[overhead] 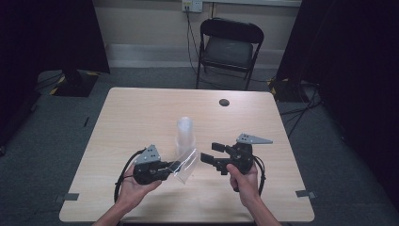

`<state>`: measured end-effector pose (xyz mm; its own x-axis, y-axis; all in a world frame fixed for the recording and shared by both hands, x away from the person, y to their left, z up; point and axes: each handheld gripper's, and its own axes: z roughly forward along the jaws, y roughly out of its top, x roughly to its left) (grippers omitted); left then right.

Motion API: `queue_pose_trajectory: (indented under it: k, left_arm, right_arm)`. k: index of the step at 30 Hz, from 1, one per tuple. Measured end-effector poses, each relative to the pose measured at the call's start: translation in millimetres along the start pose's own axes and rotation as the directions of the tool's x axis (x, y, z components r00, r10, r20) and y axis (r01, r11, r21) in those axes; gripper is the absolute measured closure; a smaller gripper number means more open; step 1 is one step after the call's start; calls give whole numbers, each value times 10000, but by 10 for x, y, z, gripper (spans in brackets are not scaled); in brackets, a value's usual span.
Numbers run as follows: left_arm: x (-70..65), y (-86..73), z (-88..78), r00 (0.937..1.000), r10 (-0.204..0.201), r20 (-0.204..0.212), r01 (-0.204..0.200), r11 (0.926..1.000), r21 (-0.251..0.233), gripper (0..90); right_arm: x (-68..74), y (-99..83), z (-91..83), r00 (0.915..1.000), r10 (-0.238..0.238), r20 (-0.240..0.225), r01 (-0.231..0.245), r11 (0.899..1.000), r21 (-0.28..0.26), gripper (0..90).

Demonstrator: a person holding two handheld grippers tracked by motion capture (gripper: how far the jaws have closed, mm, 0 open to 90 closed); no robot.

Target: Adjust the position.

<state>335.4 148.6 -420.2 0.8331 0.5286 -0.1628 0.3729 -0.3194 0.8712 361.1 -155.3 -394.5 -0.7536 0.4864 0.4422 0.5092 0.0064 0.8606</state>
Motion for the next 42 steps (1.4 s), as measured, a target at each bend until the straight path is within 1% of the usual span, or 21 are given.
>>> queue_pose_trajectory:
  k: [1,3,6,11,13,16,17,19,22,24,27,28,30,31,33,35,37,38,39,40,42]
  left_arm:
    - [-1,4,-9,9999,-54,-122,55,10000,52,830]
    - [4,11,-20,9999,82,-119,-79,9996,259,831]
    - [4,17,-21,9999,98,-54,-95,9991,419,834]
    - [15,39,1,9993,-38,373,0,9949,1008,835]
    - [22,36,8,9981,-255,566,183,9920,1253,838]
    - [22,32,25,9967,-363,729,250,9884,1499,840]
    - [28,31,30,9960,-337,824,201,9869,1604,842]
    - [30,29,38,9956,-480,810,332,9841,1743,842]
    - [31,24,58,9934,-603,973,401,9795,1975,844]
    - [29,21,70,9928,-667,995,446,9768,2097,844]
    - [30,12,98,9864,-991,1311,645,9673,2452,853]
    - [27,12,109,9859,-1020,1325,652,9642,2569,854]
    - [37,11,126,9808,-1186,1549,724,9586,2753,858]
    - [40,13,132,9816,-1175,1504,722,9580,2775,859]
    - [44,16,143,9788,-1247,1623,751,9565,2819,860]
    - [51,26,149,9755,-1333,1751,754,9500,3031,861]
    - [48,34,159,9727,-1341,1892,697,9471,3133,862]
    - [47,44,161,9725,-1311,1924,636,9446,3220,862]
    - [44,46,166,9721,-1360,1912,699,9458,3172,862]
    - [47,49,171,9701,-1449,1946,759,9430,3241,862]
    - [59,45,183,9669,-1568,2013,835,9399,3311,862]
  right_arm:
    - [3,-5,-6,9999,-42,-151,42,10000,15,226]
    - [21,-9,-16,9992,-300,-273,302,9995,80,223]
    - [60,-8,-21,9961,-758,-453,767,9969,189,216]
    - [151,-36,28,9883,-1465,-420,1491,9866,666,190]
    - [170,-57,61,9833,-1754,-478,1794,9789,980,189]
    - [199,-85,108,9744,-2193,-489,2240,9652,1348,167]
    - [213,-93,121,9705,-2357,-503,2406,9593,1481,167]
    - [245,-106,143,9600,-2755,-509,2802,9454,1668,166]
    - [286,-117,161,9495,-3076,-620,3138,9317,1827,166]
    - [306,-122,173,9392,-3372,-648,3433,9175,2010,166]
    - [322,-132,187,9263,-3673,-837,3766,8994,2217,150]
    - [330,-138,192,9215,-3781,-890,3884,8927,2287,150]
    - [343,-151,201,9094,-4045,-974,4158,8765,2427,150]
    - [349,-159,206,9036,-4149,-1066,4283,8687,2490,150]
    - [373,-184,221,8904,-4390,-1204,4550,8502,2648,151]
    - [396,-209,240,8758,-4643,-1316,4821,8290,2834,152]
    - [417,-231,259,8594,-4914,-1412,5102,8062,2996,155]
    - [426,-242,267,8491,-5085,-1430,5267,7943,3028,155]
    - [432,-250,273,8399,-5217,-1497,5413,7846,3025,158]
    - [439,-259,278,8325,-5325,-1530,5523,7762,3042,161]
    - [457,-278,289,8101,-5634,-1624,5844,7531,3023,170]
